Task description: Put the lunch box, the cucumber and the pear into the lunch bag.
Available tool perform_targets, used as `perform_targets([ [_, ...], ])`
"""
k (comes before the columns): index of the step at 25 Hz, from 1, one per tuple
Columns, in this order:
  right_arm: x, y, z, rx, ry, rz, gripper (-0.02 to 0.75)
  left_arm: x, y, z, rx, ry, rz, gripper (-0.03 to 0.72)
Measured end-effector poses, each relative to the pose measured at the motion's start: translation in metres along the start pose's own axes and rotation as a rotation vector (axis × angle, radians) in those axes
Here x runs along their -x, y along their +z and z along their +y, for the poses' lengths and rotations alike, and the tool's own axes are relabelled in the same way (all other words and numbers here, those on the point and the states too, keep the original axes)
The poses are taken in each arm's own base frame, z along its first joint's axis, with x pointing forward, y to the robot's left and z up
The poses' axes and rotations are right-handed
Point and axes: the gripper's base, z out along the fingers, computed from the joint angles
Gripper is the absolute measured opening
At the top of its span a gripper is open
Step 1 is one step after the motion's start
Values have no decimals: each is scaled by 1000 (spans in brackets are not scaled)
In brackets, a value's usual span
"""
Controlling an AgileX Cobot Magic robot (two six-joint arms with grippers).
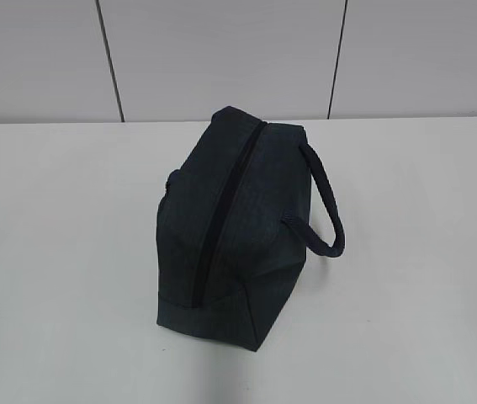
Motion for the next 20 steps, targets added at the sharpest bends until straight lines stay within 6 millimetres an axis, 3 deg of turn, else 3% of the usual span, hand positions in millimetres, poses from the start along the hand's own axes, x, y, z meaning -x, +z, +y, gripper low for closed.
perform_targets([
  [20, 0, 0, 0, 0, 2, -1, 417, 1, 1, -3, 191, -100, -6, 254],
])
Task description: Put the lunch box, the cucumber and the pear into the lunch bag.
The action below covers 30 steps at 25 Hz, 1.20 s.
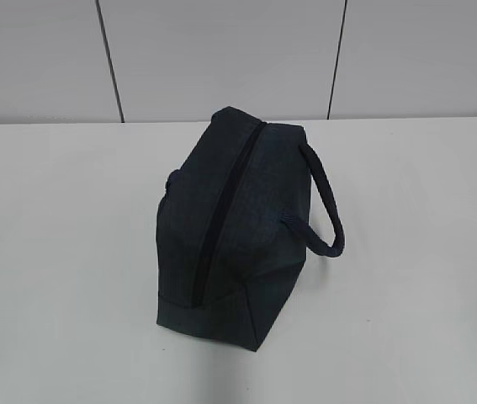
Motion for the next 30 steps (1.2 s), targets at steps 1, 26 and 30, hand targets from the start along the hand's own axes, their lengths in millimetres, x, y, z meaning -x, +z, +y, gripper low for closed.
perform_targets([
  [1, 0, 0, 0, 0, 0, 0, 417, 0, 0, 0, 0, 0, 0, 252],
  [26, 0, 0, 0, 0, 0, -2, 417, 0, 0, 0, 1, 0, 0, 246],
  [30, 0, 0, 0, 0, 0, -2, 417, 0, 0, 0, 1, 0, 0, 246],
])
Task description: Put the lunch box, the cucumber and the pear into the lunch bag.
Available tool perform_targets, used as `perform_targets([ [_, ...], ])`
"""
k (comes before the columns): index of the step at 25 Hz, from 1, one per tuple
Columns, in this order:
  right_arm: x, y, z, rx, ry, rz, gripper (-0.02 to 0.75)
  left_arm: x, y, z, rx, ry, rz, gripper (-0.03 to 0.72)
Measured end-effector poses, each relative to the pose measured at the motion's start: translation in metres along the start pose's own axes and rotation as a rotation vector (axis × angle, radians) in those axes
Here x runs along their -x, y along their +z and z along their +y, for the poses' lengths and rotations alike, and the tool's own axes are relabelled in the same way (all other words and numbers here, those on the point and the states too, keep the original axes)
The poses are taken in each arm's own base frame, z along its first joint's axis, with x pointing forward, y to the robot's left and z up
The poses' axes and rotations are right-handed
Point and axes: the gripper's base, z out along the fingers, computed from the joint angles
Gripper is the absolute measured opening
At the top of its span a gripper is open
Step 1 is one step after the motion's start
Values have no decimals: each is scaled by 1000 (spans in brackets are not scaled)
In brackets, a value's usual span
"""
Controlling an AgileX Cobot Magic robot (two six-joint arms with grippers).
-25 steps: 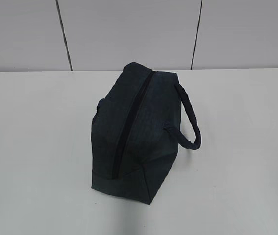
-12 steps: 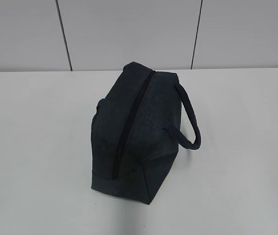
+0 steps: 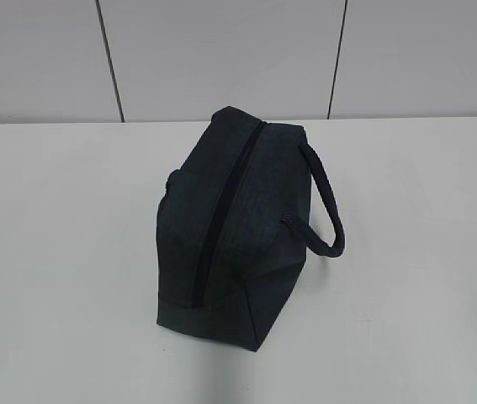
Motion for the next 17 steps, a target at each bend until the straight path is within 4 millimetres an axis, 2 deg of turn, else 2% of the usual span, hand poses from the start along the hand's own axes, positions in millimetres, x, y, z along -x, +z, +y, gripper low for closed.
perform_targets([
  [17, 0, 0, 0, 0, 0, 0, 418, 0, 0, 0, 0, 0, 0, 246],
])
